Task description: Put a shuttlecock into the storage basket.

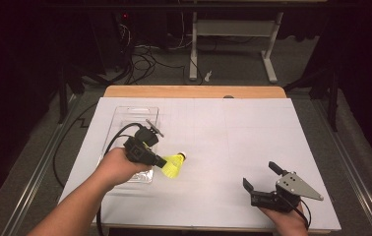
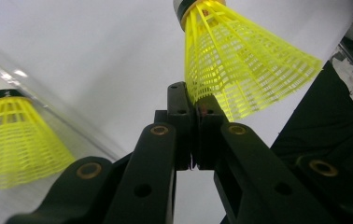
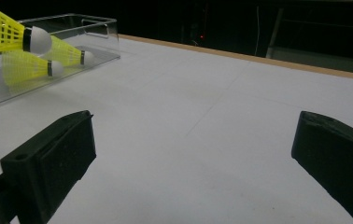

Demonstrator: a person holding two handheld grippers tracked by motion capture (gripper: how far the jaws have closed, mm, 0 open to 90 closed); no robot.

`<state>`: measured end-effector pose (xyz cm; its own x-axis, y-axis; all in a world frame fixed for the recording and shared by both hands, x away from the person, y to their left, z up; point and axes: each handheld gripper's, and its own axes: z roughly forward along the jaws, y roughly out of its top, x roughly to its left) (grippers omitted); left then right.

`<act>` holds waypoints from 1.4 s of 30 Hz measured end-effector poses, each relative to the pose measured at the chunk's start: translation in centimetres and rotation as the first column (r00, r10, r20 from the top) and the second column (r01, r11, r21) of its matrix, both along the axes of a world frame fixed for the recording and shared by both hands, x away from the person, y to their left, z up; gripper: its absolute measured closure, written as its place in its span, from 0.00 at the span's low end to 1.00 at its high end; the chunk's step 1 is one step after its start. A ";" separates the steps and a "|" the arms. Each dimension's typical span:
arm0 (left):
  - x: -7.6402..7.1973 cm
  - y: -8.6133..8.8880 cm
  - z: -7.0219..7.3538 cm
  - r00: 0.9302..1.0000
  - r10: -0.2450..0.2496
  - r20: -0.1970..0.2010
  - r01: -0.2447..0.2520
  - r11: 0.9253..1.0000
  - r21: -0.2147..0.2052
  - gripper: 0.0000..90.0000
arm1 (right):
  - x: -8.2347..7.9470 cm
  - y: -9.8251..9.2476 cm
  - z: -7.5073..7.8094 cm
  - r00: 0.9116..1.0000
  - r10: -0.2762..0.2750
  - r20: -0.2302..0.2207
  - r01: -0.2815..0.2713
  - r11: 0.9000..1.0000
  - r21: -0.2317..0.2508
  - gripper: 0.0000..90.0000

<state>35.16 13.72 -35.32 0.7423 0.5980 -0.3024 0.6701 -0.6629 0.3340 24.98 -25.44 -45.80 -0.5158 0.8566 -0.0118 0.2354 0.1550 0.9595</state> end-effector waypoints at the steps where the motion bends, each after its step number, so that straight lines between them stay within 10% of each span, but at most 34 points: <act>1: 0.0 0.2 0.1 1.000 0.004 0.002 -0.004 1.000 -0.003 0.98 | 0.0 0.0 0.0 1.000 0.001 0.000 -0.001 1.000 -0.002 0.00; 22: 1.0 6.0 1.7 0.991 0.128 0.028 -0.128 0.992 -0.008 0.97 | 0.1 0.2 -0.3 1.000 0.005 -0.023 -0.006 1.000 -0.019 0.00; 42: 2.0 10.8 1.1 0.962 0.273 0.014 -0.273 0.962 0.012 0.97 | 0.2 0.1 -0.3 1.000 0.007 -0.023 -0.007 1.000 -0.019 0.00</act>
<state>37.21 24.55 -34.26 0.5539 0.7823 -0.2849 0.8222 -0.4602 0.3348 25.16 -25.30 -46.13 -0.5224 0.8526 -0.0160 0.2563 0.1749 0.9506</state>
